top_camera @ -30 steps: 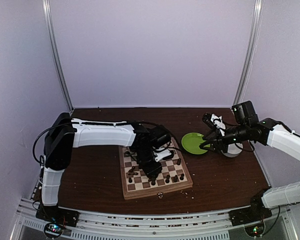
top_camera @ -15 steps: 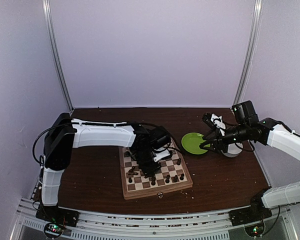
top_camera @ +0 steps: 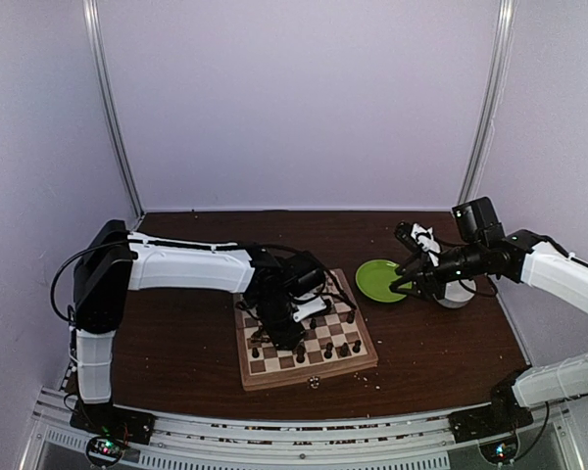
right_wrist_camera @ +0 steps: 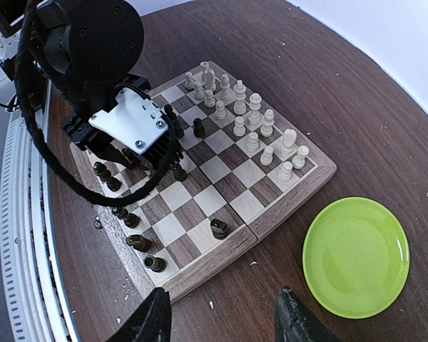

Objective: Set up the chess pieces on the board
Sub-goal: Pick up the chess pile from the chessboard.

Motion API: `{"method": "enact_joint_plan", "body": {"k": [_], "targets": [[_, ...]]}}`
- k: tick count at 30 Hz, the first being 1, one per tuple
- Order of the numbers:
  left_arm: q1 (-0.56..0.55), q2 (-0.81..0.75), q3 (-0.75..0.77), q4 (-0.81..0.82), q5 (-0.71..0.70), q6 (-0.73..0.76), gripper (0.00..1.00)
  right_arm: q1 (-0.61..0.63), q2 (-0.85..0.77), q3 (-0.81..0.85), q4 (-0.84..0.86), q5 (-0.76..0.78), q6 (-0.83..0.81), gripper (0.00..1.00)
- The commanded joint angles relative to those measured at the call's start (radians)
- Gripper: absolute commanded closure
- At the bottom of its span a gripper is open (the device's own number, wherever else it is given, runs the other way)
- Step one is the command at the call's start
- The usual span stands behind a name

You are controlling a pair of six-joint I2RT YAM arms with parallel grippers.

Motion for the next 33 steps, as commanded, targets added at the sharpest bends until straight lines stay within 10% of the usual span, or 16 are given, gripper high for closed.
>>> {"method": "enact_joint_plan", "body": {"k": [1, 18, 33], "targets": [[0.0, -0.049, -0.043, 0.028, 0.033, 0.011, 0.61, -0.007, 0.019, 0.028, -0.003, -0.019, -0.002, 0.51], [0.006, -0.173, -0.182, 0.196, 0.017, 0.028, 1.0, 0.014, 0.177, 0.203, -0.07, -0.166, 0.098, 0.53], [0.048, -0.334, -0.407, 0.62, 0.051, -0.031, 1.0, 0.171, 0.494, 0.466, -0.201, -0.193, 0.23, 0.54]]}}
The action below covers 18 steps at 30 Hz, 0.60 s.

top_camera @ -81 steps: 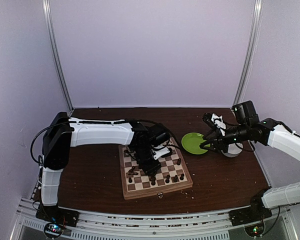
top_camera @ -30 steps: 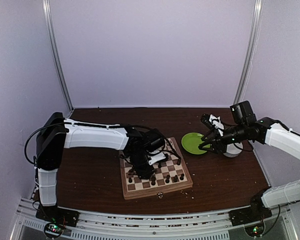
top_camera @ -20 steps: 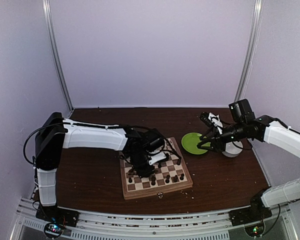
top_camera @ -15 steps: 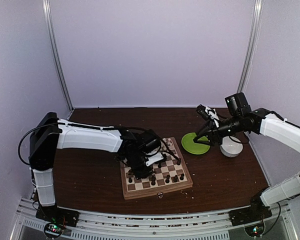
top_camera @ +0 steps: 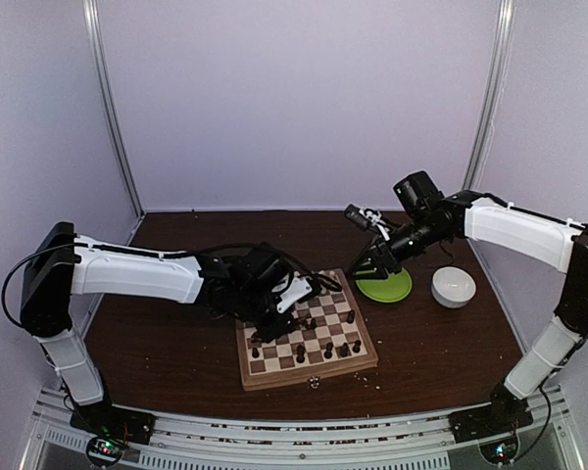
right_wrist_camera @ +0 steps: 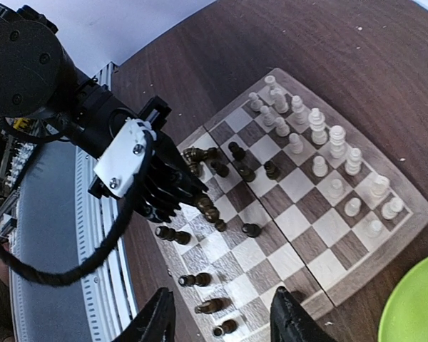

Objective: Set up the chess pieces on the board
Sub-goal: Pick up the chess pile from the chessboard, then pick up the pawn from the chess pile.

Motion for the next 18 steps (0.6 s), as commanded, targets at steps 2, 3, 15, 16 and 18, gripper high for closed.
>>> {"method": "enact_joint_plan", "body": {"k": [2, 3, 15, 16, 18], "targets": [[0.024, -0.054, -0.054, 0.215, 0.014, -0.04, 1.0, 0.076, 0.105, 0.087, -0.062, -0.03, 0.054, 0.53], [0.026, -0.058, -0.052, 0.224, 0.015, -0.044, 1.0, 0.085, 0.124, 0.102, -0.068, -0.034, 0.06, 0.53], [0.029, -0.118, -0.095, 0.278, 0.083, -0.084, 1.0, 0.126, 0.233, 0.176, -0.082, -0.077, 0.115, 0.52], [0.029, -0.12, -0.099, 0.282, 0.084, -0.085, 1.0, 0.127, 0.235, 0.173, -0.077, -0.084, 0.121, 0.52], [0.029, -0.125, -0.103, 0.285, 0.084, -0.089, 1.0, 0.135, 0.241, 0.172, -0.073, -0.1, 0.125, 0.53]]}}
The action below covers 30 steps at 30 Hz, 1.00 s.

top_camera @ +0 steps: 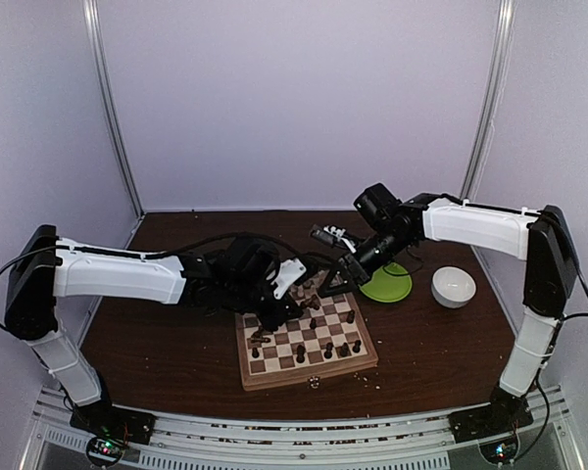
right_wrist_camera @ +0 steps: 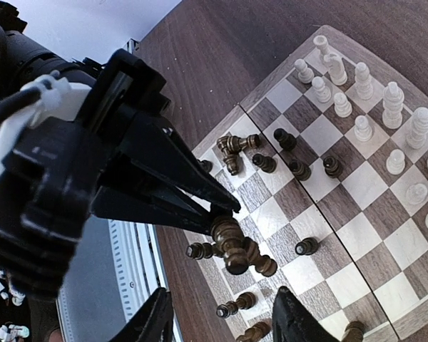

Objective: Set up the chess pieces on the board
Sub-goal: Pick up the pawn from the chess pile.

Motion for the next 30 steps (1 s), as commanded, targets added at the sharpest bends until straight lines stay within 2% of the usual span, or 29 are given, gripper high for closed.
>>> {"method": "enact_joint_plan", "body": {"k": [1, 7, 16, 19, 26, 30], "targets": [[0.004, -0.033, -0.018, 0.067, 0.027, -0.023, 1.0, 0.018, 0.019, 0.019, 0.003, -0.047, 0.024, 0.54], [0.004, -0.022, -0.013, 0.07, 0.05, -0.028, 1.0, 0.026, 0.032, 0.028, 0.023, -0.059, 0.049, 0.6], [0.004, -0.023, -0.016, 0.067, 0.05, -0.03, 1.0, 0.03, 0.054, 0.03, 0.037, -0.077, 0.066, 0.79], [0.004, -0.019, -0.015, 0.069, 0.057, -0.03, 1.0, 0.03, 0.056, 0.026, 0.052, -0.068, 0.082, 0.79], [0.004, -0.015, -0.011, 0.067, 0.077, -0.023, 1.0, 0.03, 0.074, 0.038, 0.058, -0.057, 0.097, 0.71], [0.004, -0.01, -0.008, 0.064, 0.08, -0.024, 1.0, 0.03, 0.08, 0.04, 0.059, -0.059, 0.096, 0.75]]}}
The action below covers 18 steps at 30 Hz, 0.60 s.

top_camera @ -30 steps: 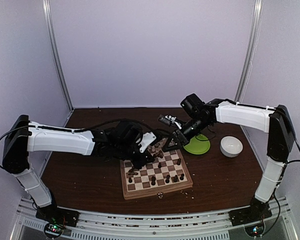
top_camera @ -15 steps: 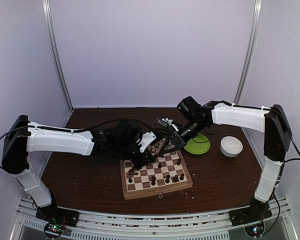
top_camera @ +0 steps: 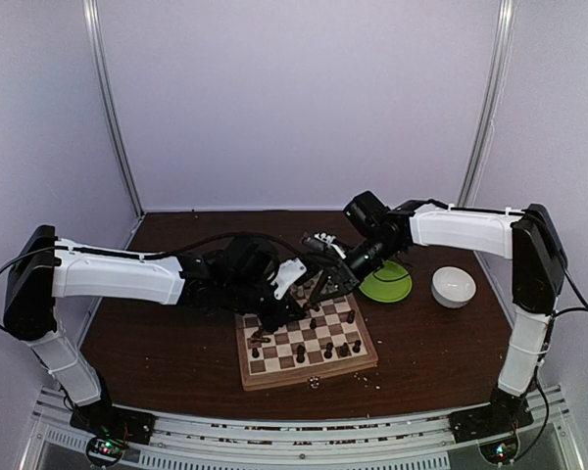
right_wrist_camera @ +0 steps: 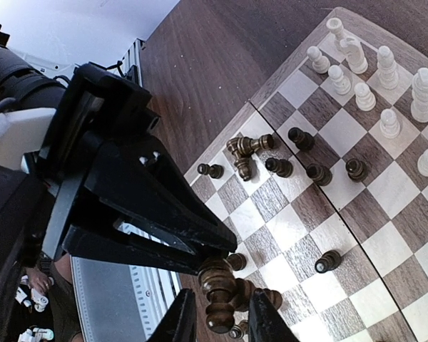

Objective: Set up the chess pieces on the board
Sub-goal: Pick up the pawn from the chess pile.

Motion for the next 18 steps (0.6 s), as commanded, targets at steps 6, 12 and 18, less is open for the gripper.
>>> {"method": "enact_joint_plan", "body": {"k": [6, 12, 18], "targets": [[0.004, 0.011, 0.013, 0.019, 0.019, -0.008, 1.0, 0.005, -0.005, 0.009, 0.023, -0.001, 0.002, 0.89], [0.004, 0.028, 0.038, -0.119, 0.028, 0.003, 1.0, -0.004, -0.046, -0.05, 0.032, 0.028, -0.018, 0.92], [0.004, -0.003, -0.002, -0.147, 0.021, 0.0, 1.0, -0.005, -0.056, -0.072, -0.006, 0.128, -0.091, 0.93]]}}
